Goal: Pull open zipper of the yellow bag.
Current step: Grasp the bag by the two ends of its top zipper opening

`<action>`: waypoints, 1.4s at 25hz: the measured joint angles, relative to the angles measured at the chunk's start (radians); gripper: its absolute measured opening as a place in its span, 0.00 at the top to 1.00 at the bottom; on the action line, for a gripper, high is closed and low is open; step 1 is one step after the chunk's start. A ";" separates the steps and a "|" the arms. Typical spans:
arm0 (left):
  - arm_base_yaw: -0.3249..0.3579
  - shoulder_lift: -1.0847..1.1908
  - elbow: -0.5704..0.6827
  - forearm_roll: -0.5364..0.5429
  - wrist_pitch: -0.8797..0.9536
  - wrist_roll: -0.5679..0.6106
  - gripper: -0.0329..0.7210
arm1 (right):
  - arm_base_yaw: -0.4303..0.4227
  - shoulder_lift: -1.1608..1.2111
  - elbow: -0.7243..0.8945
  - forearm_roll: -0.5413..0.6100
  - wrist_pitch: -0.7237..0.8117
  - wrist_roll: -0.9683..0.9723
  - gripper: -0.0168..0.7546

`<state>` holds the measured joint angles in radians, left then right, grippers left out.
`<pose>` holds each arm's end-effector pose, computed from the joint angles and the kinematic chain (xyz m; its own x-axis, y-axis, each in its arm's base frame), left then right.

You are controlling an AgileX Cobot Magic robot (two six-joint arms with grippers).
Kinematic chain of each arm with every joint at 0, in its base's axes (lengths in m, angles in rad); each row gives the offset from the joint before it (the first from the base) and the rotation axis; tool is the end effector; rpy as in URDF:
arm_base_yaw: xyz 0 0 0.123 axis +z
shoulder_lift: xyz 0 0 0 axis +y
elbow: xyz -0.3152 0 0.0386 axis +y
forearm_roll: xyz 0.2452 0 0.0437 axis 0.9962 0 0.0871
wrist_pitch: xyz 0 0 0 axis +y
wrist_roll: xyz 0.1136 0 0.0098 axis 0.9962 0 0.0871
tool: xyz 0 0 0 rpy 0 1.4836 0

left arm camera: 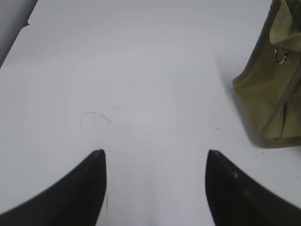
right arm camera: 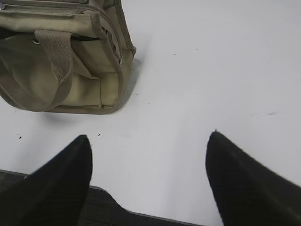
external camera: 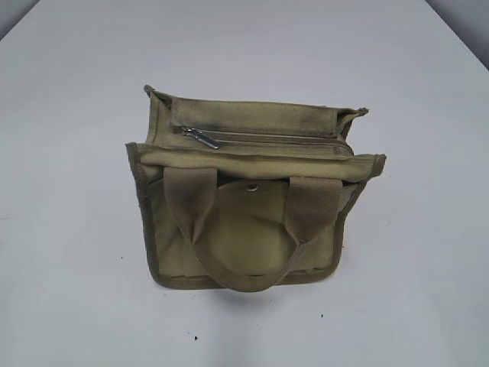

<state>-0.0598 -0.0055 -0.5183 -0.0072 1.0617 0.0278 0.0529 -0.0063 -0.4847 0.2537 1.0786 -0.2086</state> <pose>-0.0224 0.0006 0.2706 -0.4331 0.0503 -0.8999 0.0760 0.9969 0.0191 -0.0229 0.0241 0.2616 -0.4440 -0.1081 -0.8895 -0.2863 0.9578 0.0266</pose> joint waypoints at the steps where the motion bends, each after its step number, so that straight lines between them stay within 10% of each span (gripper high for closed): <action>1: 0.000 0.000 0.000 0.000 0.000 0.000 0.28 | 0.000 0.000 0.000 0.000 0.000 0.000 0.22; 35: -0.001 0.000 0.000 0.000 0.000 0.000 0.28 | 0.000 0.000 0.000 0.006 -0.003 0.000 0.22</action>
<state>-0.0605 -0.0055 -0.5183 -0.0072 1.0617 0.0278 0.0529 -0.0063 -0.4847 0.2596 1.0756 -0.2086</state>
